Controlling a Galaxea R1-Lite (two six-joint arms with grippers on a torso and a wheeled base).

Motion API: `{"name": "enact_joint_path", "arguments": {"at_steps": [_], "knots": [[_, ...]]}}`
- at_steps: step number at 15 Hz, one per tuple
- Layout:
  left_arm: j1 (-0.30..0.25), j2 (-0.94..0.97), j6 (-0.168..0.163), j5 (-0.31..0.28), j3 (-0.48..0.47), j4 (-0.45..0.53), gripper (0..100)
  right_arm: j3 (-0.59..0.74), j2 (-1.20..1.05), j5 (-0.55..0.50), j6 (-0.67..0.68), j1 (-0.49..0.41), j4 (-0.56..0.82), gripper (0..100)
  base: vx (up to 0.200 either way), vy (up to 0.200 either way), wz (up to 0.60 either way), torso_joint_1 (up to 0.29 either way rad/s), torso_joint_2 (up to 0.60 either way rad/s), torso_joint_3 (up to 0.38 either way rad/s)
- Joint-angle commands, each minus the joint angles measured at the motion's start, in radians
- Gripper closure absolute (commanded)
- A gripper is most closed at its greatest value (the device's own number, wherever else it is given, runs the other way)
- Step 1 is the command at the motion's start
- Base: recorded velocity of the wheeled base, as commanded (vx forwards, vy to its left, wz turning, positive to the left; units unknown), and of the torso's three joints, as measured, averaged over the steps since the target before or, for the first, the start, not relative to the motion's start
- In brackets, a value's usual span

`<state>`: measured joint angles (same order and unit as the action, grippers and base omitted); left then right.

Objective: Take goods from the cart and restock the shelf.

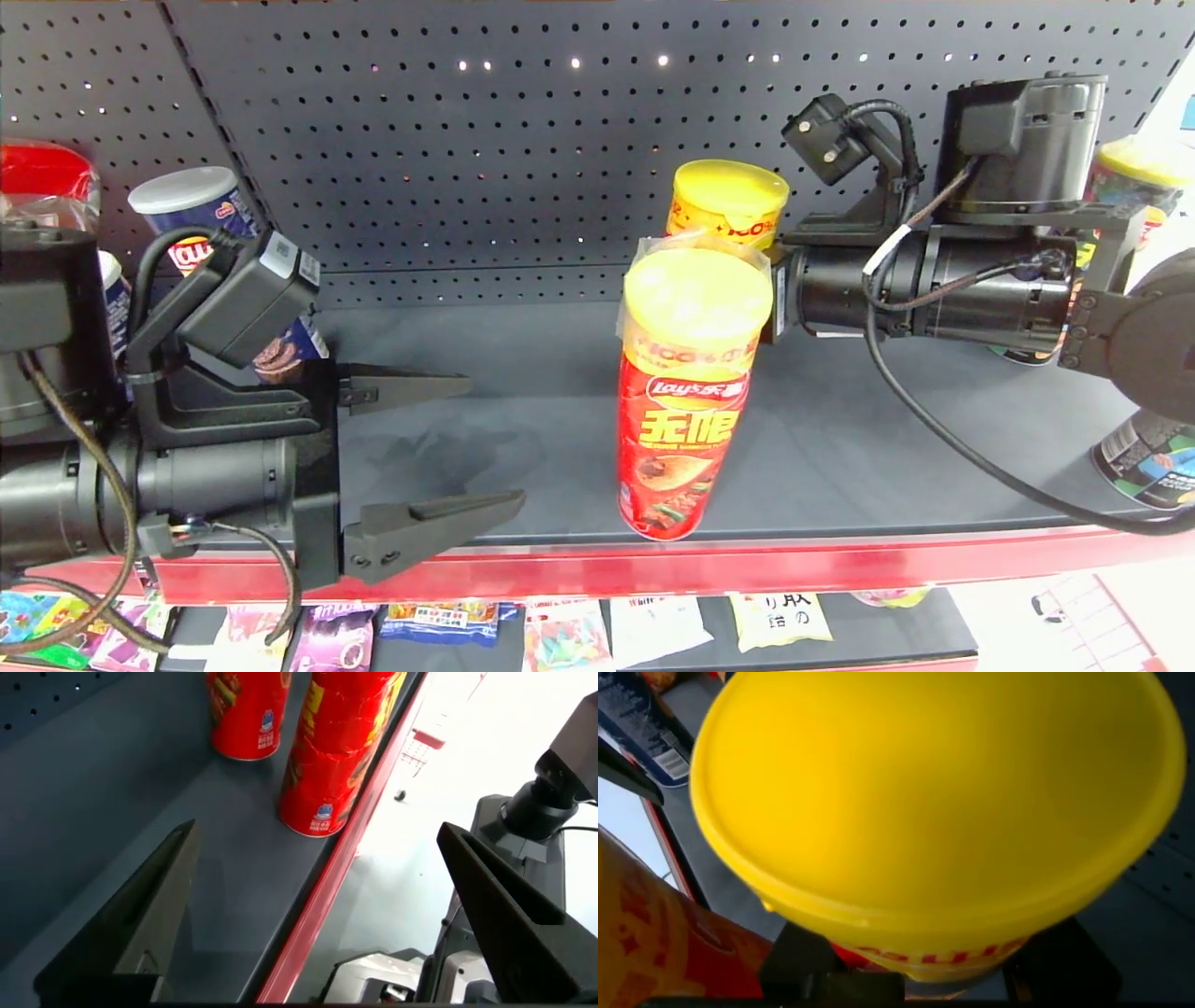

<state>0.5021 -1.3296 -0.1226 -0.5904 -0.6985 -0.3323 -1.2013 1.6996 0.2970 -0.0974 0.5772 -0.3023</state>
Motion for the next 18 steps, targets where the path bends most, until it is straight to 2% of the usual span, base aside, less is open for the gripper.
{"name": "enact_joint_path", "arguments": {"at_steps": [1, 3, 4, 10, 13, 18], "knots": [[0.001, 0.004, 0.000, 0.000, 0.002, -0.001, 0, -0.001, 0.005, 0.001, 0.002, 0.009, 0.000, 100, 0.000, 0.000, 0.00, 0.000, 0.00, 0.000], [-0.001, 0.006, 0.000, 0.000, 0.002, -0.001, 0, 0.008, 0.005, 0.001, 0.002, 0.009, 0.000, 100, 0.000, 0.000, 0.00, 0.000, 0.00, 0.000], [-0.001, 0.006, 0.000, 0.000, 0.004, -0.001, 0, 0.016, 0.005, 0.002, 0.001, 0.012, 0.000, 0, 0.000, 0.000, 0.00, 0.000, 0.00, 0.000], [-0.001, 0.006, 0.000, 0.000, 0.004, -0.001, 0, 0.025, -0.034, -0.019, 0.041, 0.019, 0.000, 0, 0.000, 0.000, 0.00, 0.000, 0.00, 0.000], [-0.001, 0.003, 0.000, 0.001, 0.004, -0.001, 0, 0.072, -0.093, -0.022, 0.051, 0.016, 0.000, 0, 0.000, 0.000, 0.00, 0.000, 0.00, 0.000], [0.001, -0.002, -0.002, 0.012, 0.002, -0.001, 0, 0.152, -0.152, -0.033, 0.056, -0.062, 0.000, 0, 0.000, 0.000, 0.00, 0.000, 0.00, 0.000]]}}
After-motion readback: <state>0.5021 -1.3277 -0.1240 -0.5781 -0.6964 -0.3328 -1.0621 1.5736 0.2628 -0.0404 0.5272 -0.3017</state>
